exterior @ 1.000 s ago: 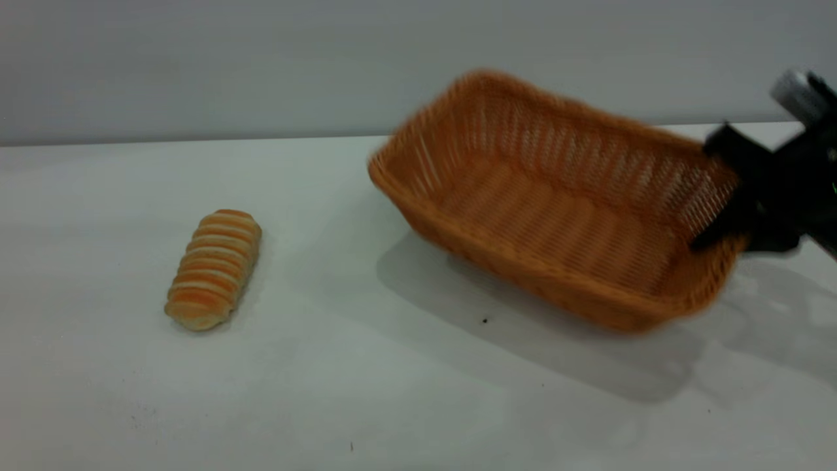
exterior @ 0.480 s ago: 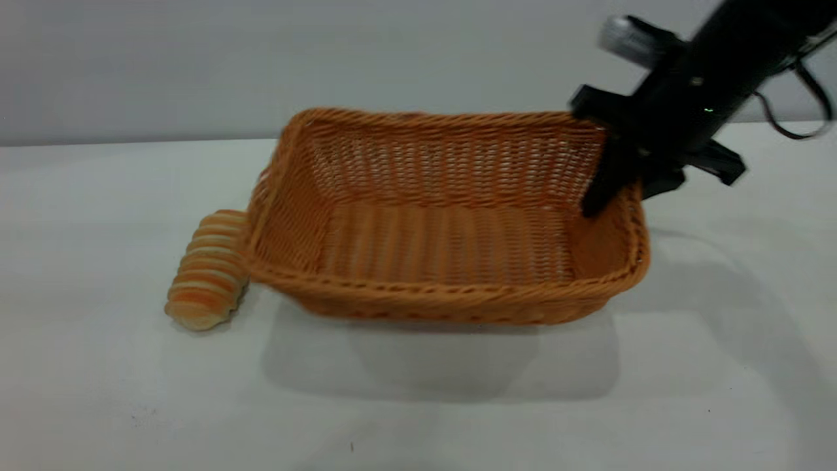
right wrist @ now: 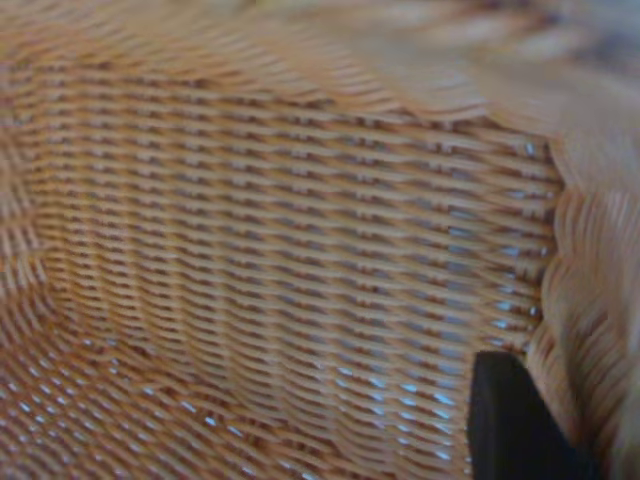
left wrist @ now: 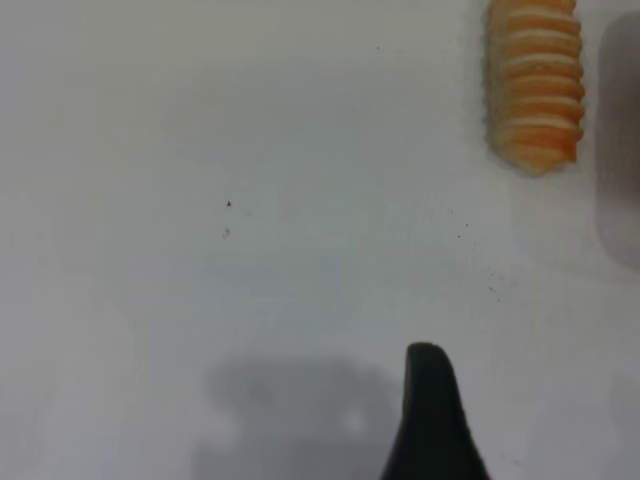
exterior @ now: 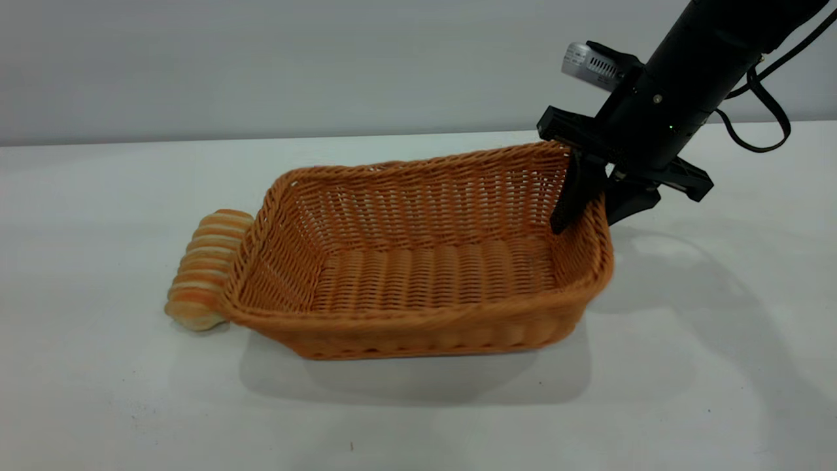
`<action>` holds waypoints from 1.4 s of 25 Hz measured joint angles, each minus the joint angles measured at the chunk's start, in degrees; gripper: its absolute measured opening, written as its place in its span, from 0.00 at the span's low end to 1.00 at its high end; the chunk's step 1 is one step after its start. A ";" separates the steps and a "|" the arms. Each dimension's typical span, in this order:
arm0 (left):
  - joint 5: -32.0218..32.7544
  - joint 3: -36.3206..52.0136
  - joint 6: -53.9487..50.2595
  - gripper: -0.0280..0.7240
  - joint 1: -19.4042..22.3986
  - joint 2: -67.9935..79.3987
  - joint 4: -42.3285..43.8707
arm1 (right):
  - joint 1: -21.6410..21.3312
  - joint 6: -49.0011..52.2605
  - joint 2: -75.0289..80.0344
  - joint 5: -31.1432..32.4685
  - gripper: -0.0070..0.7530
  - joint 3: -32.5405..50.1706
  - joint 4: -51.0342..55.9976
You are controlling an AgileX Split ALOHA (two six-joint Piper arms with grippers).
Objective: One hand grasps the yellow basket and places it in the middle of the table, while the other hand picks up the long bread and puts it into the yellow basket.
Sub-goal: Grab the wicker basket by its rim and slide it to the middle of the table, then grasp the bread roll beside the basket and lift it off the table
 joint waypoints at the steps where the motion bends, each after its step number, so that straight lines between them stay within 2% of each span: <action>1: 0.00 0.00 0.00 0.79 0.00 0.00 0.00 | -0.20 0.00 -0.06 0.08 0.44 -0.17 0.07; 4: 0.00 0.00 0.00 0.79 0.00 0.00 0.00 | -1.42 0.00 -0.57 0.85 0.56 -0.55 0.17; 7: 0.00 0.00 0.00 0.79 0.00 0.00 0.00 | -5.05 0.00 -2.14 4.09 0.64 -2.52 -0.18; 12: 0.00 0.00 -0.06 0.79 0.00 0.00 0.89 | -13.24 -2.52 -6.33 10.85 0.66 -5.19 -0.74; 15: -0.37 0.00 -0.45 0.79 0.00 0.00 0.14 | -15.23 -6.95 -9.10 15.20 0.66 -5.31 -5.12; 19: -1.47 -0.08 -0.64 0.79 0.00 1.97 -1.01 | -15.30 -5.80 -13.02 20.03 0.66 -5.31 -18.69; 23: -2.36 -0.80 -0.70 0.79 0.00 9.77 -1.24 | -15.15 -1.91 -20.25 21.78 0.66 -3.80 -28.86; 29: -7.24 -6.97 -0.82 0.79 0.00 27.52 -2.44 | -12.05 -0.63 -34.30 21.54 0.66 4.60 -31.30; 35: -18.62 -12.13 1.30 0.79 0.00 47.02 -7.73 | -10.97 -0.63 -40.27 20.26 0.66 9.41 -31.57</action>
